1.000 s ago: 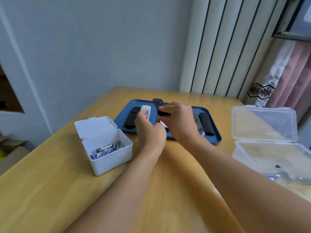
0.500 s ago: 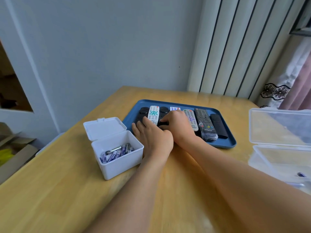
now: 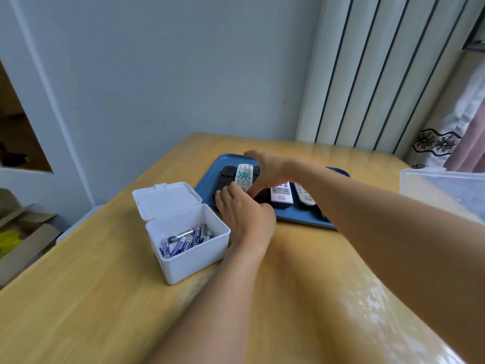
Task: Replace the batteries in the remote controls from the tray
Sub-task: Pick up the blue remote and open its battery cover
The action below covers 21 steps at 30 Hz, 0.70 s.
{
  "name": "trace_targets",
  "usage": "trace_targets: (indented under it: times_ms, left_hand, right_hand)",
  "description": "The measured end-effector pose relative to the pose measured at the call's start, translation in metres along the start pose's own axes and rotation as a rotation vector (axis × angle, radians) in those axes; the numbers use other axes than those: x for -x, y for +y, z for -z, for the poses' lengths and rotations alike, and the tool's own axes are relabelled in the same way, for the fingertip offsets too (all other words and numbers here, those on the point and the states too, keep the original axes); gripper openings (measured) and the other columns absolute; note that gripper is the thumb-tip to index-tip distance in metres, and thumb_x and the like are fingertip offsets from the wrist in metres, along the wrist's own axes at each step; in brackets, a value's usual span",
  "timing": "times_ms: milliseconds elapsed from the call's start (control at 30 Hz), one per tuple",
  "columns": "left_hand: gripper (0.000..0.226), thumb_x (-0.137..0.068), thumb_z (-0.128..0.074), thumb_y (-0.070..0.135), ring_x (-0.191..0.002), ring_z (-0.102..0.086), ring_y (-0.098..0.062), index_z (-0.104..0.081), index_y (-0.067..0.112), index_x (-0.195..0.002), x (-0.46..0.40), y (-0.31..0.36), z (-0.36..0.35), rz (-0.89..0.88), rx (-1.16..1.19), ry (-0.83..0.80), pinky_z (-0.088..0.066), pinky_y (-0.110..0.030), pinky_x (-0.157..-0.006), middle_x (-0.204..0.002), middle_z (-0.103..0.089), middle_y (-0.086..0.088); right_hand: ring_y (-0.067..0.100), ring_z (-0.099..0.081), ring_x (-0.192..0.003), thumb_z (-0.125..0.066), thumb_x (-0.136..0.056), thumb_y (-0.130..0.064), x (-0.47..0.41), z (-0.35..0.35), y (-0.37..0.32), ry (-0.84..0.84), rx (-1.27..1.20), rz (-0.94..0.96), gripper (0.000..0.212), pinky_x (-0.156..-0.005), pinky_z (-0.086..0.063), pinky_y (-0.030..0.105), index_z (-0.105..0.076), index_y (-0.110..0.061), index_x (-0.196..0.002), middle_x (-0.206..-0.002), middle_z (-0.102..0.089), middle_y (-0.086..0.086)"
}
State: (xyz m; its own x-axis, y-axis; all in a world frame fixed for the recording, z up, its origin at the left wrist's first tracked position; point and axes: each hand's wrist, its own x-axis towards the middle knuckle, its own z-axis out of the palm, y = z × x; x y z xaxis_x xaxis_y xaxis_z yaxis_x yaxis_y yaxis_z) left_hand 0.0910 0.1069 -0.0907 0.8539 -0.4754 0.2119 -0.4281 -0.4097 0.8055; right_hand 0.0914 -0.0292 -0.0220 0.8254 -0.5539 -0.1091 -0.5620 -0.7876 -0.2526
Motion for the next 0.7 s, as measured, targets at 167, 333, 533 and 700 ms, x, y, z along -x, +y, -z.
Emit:
trace_targets:
  times_ms: [167,333,533,700]
  left_hand:
    - [0.056,-0.083,-0.053,0.011,-0.150,-0.014,-0.027,-0.039,0.010,-0.138,-0.002,-0.001,-0.002,-0.002,-0.018,0.020,-0.008,-0.038,-0.118,-0.152,-0.036,-0.006]
    - [0.061,-0.084,-0.050,0.011,-0.153,-0.003,-0.022,-0.034,0.010,-0.143,-0.010,-0.003,-0.006,0.016,0.002,0.012,-0.005,-0.040,-0.122,-0.159,-0.028,-0.004]
    - [0.062,-0.085,-0.050,0.010,-0.153,-0.004,-0.021,-0.033,0.011,-0.144,-0.015,-0.004,-0.008,0.032,0.007,0.033,-0.008,-0.039,-0.121,-0.159,-0.028,-0.003]
    - [0.077,-0.083,-0.058,0.017,-0.154,-0.004,-0.022,-0.026,0.009,-0.152,-0.013,-0.003,-0.007,0.027,0.037,0.072,-0.007,-0.041,-0.122,-0.161,-0.026,-0.005]
  right_hand:
    - [0.024,-0.024,-0.151,-0.091,-0.046,-0.059,-0.030,0.005,0.002,-0.194,0.102,-0.030,0.145,-0.120,-0.026,0.045,-0.001,-0.037,-0.158,-0.165,-0.021,-0.003]
    - [0.023,-0.012,-0.154,-0.087,-0.041,-0.064,-0.054,-0.002,0.003,-0.305,0.121,-0.025,0.149,-0.122,-0.019,0.050,0.003,-0.041,-0.157,-0.167,-0.012,-0.004]
    - [0.022,-0.026,-0.150,-0.084,-0.039,-0.064,-0.059,-0.001,0.002,-0.227,0.047,0.029,0.142,-0.120,-0.027,0.044,-0.012,-0.034,-0.158,-0.163,-0.025,-0.002]
    - [0.019,-0.048,-0.130,-0.081,-0.038,-0.059,-0.011,0.040,0.016,-0.008,-0.475,0.095,0.124,-0.118,-0.030,0.037,-0.039,-0.022,-0.148,-0.136,-0.052,-0.001]
